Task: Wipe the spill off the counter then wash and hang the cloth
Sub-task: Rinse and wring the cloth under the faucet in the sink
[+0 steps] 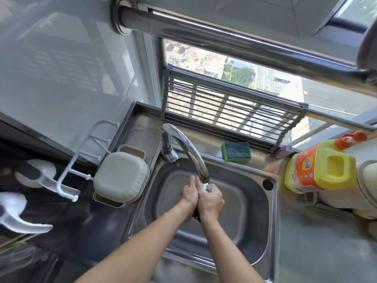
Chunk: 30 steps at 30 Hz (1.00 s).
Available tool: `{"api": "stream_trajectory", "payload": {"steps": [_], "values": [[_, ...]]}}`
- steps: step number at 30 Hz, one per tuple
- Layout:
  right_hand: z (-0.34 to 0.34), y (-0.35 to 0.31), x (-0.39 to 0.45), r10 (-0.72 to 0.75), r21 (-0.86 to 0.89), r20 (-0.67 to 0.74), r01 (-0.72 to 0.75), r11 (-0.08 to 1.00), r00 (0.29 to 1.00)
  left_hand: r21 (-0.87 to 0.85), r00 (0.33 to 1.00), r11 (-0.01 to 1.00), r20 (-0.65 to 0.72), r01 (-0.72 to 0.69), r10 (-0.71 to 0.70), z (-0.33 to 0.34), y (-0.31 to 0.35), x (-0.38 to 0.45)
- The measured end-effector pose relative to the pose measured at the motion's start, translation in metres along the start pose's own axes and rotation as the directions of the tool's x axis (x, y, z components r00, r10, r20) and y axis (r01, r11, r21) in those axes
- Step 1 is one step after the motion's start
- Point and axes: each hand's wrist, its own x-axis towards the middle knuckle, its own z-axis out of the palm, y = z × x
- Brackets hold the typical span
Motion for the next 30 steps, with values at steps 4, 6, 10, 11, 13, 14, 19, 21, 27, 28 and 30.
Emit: {"api": "stream_trajectory", "payload": {"steps": [4, 6, 10, 11, 13, 14, 19, 21, 27, 28, 30], "values": [[-0.001, -0.001, 0.000, -0.005, -0.026, 0.013, 0.005, 1.000, 1.000, 0.056, 1.000, 0.998, 0.002, 0.014, -0.015, -0.003, 0.000, 0.001], [-0.003, -0.005, 0.000, -0.015, -0.038, 0.022, 0.016, 0.999, 1.000, 0.034, 0.999, 0.999, 0.009, 0.035, -0.035, -0.002, 0.003, -0.005], [-0.009, -0.007, 0.000, -0.058, -0.084, 0.067, 0.064, 0.994, 0.996, 0.035, 0.999, 0.998, 0.013, 0.046, -0.047, -0.002, 0.000, -0.011], [-0.011, -0.006, 0.000, -0.077, -0.109, 0.098, 0.088, 0.990, 0.992, 0.076, 1.000, 0.997, 0.010, 0.024, -0.025, -0.004, -0.001, -0.014], [-0.015, -0.003, 0.004, -0.103, -0.185, 0.173, 0.135, 0.973, 0.980, 0.169, 0.998, 0.985, 0.047, -0.044, 0.037, -0.010, -0.008, -0.011], [-0.017, -0.001, 0.006, -0.103, -0.220, 0.198, 0.146, 0.965, 0.975, 0.169, 0.993, 0.982, 0.095, -0.080, 0.065, -0.013, -0.008, -0.012], [-0.015, 0.006, 0.015, -0.071, -0.088, 0.223, 0.092, 0.992, 0.972, 0.093, 0.957, 0.989, 0.278, -0.115, 0.085, -0.018, 0.011, -0.003], [-0.018, 0.002, 0.014, 0.009, 0.023, 0.158, -0.013, 1.000, 0.987, 0.180, 0.959, 0.968, 0.255, -0.175, 0.126, -0.026, 0.015, 0.002], [-0.017, -0.002, 0.007, -0.012, 0.042, -0.038, 0.013, 0.999, 0.999, 0.356, 0.950, 0.884, 0.042, -0.303, 0.308, -0.033, 0.020, 0.005], [-0.016, -0.004, 0.004, -0.013, 0.058, -0.077, 0.017, 0.998, 0.997, 0.319, 0.950, 0.910, -0.077, -0.265, 0.304, -0.028, 0.024, 0.000], [-0.016, -0.011, 0.000, 0.008, 0.089, -0.155, 0.005, 0.996, 0.988, 0.262, 0.914, 0.950, -0.319, -0.169, 0.251, -0.022, 0.031, -0.009]]}}
